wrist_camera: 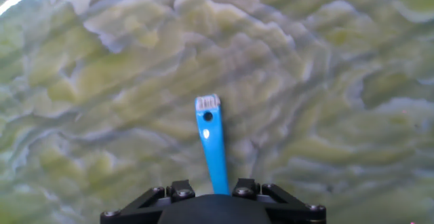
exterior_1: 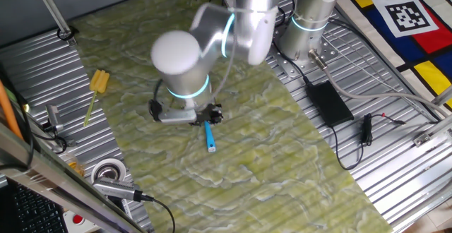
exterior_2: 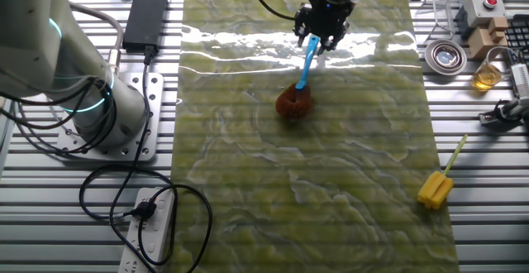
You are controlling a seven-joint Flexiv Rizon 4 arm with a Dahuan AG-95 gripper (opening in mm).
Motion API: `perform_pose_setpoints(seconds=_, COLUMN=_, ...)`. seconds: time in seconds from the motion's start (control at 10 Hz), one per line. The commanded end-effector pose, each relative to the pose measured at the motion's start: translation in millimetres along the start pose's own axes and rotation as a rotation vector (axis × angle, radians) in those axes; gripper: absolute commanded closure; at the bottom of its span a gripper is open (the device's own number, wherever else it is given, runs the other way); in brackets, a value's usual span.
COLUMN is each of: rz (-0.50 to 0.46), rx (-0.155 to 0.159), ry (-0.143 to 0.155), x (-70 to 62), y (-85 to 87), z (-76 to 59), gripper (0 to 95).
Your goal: Scrub the table with a brush
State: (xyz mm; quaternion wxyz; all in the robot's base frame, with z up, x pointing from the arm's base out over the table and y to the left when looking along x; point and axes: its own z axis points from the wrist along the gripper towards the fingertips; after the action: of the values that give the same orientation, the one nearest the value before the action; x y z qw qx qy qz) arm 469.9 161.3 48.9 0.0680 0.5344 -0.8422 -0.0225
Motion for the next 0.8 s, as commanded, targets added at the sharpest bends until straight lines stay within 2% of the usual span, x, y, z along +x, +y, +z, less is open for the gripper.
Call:
perform_pose_setpoints(seconds=0.1, rz=-0.008, rx=0.012, ry=-0.013, x=-1.5, y=-1.6, z=7.6, gripper=57.0)
perform_pose_setpoints(seconds=0.5, rz=-0.005, rx=0.017, ry=-0.018, x=-5.5, y=-1.4, z=16.0, gripper=57.0)
perform_pose_setpoints(seconds=0.8, rz=-0.016, rx=0.047, ry=-0.03, x=-8.8, y=-1.6, z=23.5, gripper=57.0)
